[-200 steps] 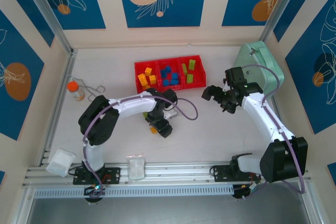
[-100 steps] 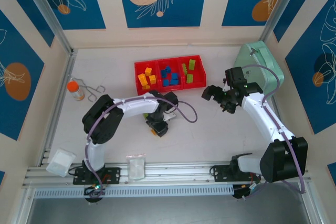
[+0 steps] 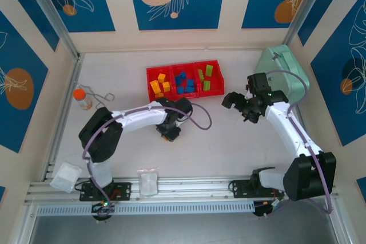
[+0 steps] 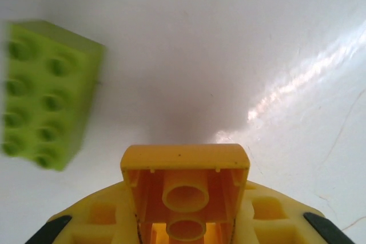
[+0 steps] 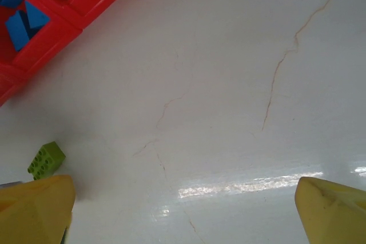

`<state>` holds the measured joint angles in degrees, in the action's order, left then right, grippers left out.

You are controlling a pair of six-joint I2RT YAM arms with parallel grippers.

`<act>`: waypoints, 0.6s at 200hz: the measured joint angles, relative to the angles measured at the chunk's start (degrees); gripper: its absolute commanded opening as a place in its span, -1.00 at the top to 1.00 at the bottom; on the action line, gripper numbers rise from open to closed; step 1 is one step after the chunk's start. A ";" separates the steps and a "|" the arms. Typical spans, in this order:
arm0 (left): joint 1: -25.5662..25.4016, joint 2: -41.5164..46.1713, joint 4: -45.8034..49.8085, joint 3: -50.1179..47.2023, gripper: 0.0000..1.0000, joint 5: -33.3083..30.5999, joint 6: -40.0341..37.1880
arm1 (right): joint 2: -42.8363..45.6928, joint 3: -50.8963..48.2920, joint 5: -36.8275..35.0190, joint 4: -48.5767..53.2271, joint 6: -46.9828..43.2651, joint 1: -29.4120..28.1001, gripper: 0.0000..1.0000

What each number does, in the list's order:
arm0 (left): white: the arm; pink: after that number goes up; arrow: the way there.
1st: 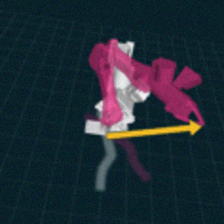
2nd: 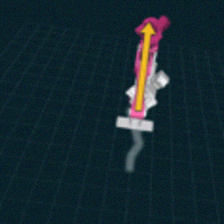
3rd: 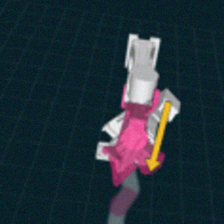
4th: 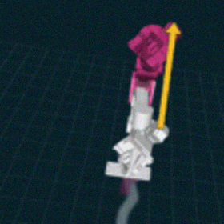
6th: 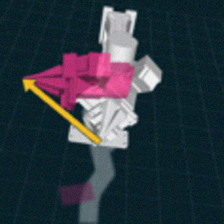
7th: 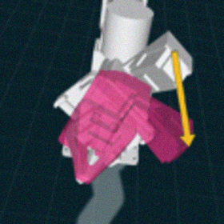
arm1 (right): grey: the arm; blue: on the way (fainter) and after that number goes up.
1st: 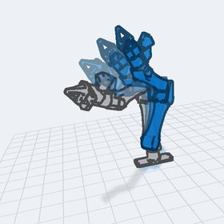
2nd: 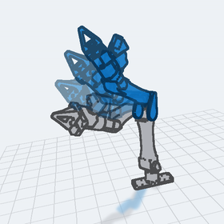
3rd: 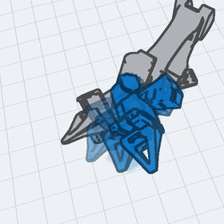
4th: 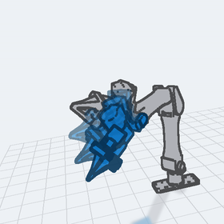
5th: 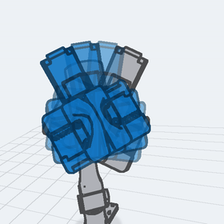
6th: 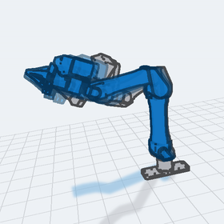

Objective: Sort the legos into containers by color
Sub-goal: Pick up the lego from the middle-left of the table, then place the lego in the container.

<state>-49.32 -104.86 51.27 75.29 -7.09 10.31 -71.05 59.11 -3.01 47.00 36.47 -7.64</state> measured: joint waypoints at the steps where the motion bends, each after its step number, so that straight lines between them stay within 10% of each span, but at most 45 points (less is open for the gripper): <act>1: 0.09 0.13 0.00 0.20 0.80 -0.09 0.07 | 0.02 0.00 0.00 0.00 -0.02 0.07 -0.98; 120: 19.34 -13.05 2.78 36.24 0.79 -3.45 2.71 | 7.87 0.02 1.97 1.92 -4.52 11.10 -0.98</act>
<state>-29.98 -117.91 54.04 111.53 -10.55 13.02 -63.18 59.13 -1.04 48.93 31.94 3.46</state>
